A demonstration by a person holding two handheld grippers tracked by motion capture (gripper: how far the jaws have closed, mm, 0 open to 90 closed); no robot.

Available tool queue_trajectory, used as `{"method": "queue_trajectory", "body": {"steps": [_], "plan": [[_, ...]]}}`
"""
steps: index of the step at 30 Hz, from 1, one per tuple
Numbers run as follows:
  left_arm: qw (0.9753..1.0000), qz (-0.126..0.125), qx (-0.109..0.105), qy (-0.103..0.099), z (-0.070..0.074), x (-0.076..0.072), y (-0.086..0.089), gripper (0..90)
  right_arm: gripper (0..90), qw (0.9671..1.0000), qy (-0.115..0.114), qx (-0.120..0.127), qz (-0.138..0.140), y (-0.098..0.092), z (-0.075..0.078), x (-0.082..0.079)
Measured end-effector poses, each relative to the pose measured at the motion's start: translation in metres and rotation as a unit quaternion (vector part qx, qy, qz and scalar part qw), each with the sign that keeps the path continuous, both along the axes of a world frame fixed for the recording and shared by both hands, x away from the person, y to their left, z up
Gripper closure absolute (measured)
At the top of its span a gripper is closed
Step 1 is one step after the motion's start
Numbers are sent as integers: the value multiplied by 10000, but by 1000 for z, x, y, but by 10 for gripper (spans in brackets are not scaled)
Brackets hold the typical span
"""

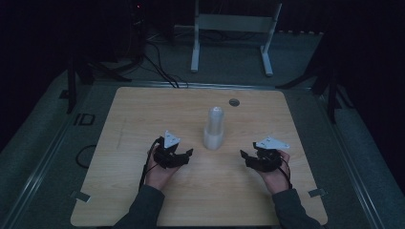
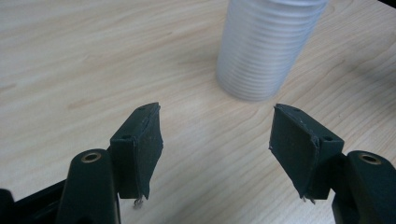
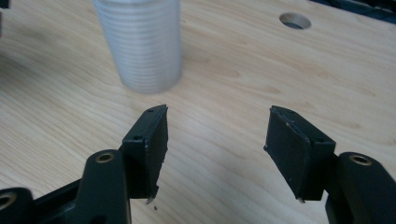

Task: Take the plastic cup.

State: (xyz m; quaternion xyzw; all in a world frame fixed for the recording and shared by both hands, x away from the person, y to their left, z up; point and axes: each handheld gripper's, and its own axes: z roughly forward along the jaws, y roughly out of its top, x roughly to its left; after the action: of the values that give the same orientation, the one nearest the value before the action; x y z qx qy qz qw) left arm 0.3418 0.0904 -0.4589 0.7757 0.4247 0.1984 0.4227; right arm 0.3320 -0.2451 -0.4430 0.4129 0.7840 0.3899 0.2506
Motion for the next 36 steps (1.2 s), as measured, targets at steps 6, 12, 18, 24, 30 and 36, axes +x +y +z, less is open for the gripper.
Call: {"method": "queue_trajectory", "body": {"steps": [6,12,18,24,30,36], "plan": [[9999,-98,-42,-31,4,7,-7,327,382,9999,-103,-35,126,10,11,6],[9997,-189,-45,-117,11,14,-17,309,382,9996,-189,23,208,17,23,10],[9996,-208,-43,-202,13,19,-28,290,383,9992,-252,112,288,23,33,15],[9993,-289,-56,-234,12,24,-38,286,382,9988,-290,111,383,31,40,21],[9988,-349,-8,-340,13,28,-44,268,382,9983,-312,160,456,38,47,26],[9992,-370,-73,-166,9,37,-52,187,376,9981,-318,198,493,43,51,31]]}}
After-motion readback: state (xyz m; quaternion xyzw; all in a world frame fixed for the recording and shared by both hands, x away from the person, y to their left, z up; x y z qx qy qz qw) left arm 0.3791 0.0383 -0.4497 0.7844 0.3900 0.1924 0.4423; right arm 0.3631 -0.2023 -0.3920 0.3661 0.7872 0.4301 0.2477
